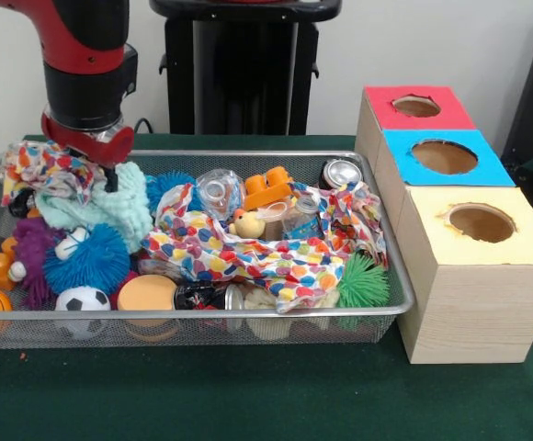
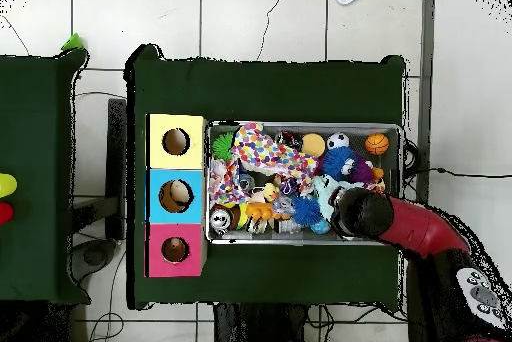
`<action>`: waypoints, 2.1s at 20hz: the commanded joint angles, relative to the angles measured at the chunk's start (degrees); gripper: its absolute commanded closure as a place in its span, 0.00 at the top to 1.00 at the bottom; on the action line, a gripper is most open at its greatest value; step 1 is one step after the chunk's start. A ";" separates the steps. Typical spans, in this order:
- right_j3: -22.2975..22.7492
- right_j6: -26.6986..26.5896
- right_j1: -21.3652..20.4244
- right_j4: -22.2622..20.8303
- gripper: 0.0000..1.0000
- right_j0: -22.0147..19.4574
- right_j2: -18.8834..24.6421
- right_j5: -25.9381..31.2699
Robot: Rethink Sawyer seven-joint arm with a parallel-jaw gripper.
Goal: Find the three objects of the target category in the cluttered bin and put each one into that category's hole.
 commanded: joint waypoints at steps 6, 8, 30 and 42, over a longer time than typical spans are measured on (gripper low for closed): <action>7.82 0.70 -4.63 4.11 1.00 1.86 5.21 13.11; 8.30 0.27 -6.38 4.27 1.00 1.93 5.46 13.70; 7.41 8.75 -12.51 5.87 1.00 11.17 1.04 14.54; 9.72 11.89 -6.46 9.59 1.00 12.94 1.39 0.47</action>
